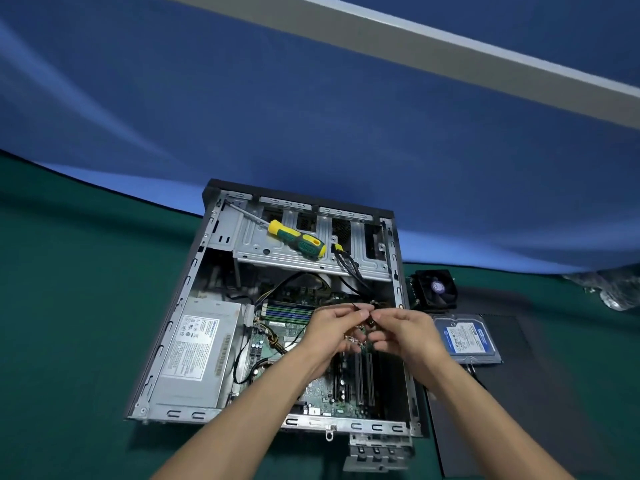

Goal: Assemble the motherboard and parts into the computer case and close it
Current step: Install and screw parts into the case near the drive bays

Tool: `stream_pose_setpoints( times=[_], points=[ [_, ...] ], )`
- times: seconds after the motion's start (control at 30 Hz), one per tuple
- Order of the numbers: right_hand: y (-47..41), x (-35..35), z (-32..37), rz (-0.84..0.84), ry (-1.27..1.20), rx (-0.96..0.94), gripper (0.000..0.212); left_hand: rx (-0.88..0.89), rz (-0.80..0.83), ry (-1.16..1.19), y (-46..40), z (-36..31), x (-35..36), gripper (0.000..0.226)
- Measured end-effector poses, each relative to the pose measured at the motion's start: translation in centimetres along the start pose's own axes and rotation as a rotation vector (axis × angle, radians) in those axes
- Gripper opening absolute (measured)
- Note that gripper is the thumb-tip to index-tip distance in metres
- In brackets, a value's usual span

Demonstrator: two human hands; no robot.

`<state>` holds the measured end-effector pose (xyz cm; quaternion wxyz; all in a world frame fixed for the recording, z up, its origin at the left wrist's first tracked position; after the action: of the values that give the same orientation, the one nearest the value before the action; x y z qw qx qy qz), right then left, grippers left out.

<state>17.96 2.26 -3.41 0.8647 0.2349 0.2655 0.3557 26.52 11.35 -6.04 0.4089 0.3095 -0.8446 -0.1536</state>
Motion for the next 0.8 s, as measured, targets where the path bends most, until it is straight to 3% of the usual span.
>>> stream_pose_setpoints(
  times=[0.3, 0.43, 0.53, 0.6, 0.7, 0.8],
  points=[
    [-0.2, -0.2, 0.8, 0.037, -0.125, 0.173, 0.011, 0.065, 0.080, -0.083, 0.0, 0.1, 0.8, 0.013],
    [0.1, -0.3, 1.0, 0.022, 0.050, 0.115, 0.013, 0.061, 0.006, -0.049, -0.2, 0.9, 0.1, 0.013],
    [-0.4, -2.4, 2.0, -0.285, 0.644, -0.133, 0.028, 0.013, -0.002, -0.293, -1.4, 1.4, -0.5, 0.012],
    [-0.6, -3.8, 2.9, -0.508, 0.880, -0.230, 0.027, 0.037, -0.052, -0.414, -2.4, 1.3, -0.9, 0.010],
    [-1.8, -4.5, 2.5, -0.586, 0.860, -0.196, 0.017, 0.125, -0.129, -0.753, -4.0, 0.7, -1.3, 0.018],
    [-3.3, -3.4, 1.1, -0.537, 0.649, -0.087, 0.032, 0.215, -0.104, -1.204, -5.5, 0.6, -0.8, 0.015]
  ],
)
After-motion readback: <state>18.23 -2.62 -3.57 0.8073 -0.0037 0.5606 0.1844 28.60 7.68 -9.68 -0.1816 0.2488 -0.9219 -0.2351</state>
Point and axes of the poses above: each hand's wrist, its own y-axis away from the middle knuckle, its own x-axis out of the palm, z = x × y, the point moved 6 cm from there along -y, towards the middle knuckle, and after that the axes turned 14 degrees about y, right-handed, at the moved point
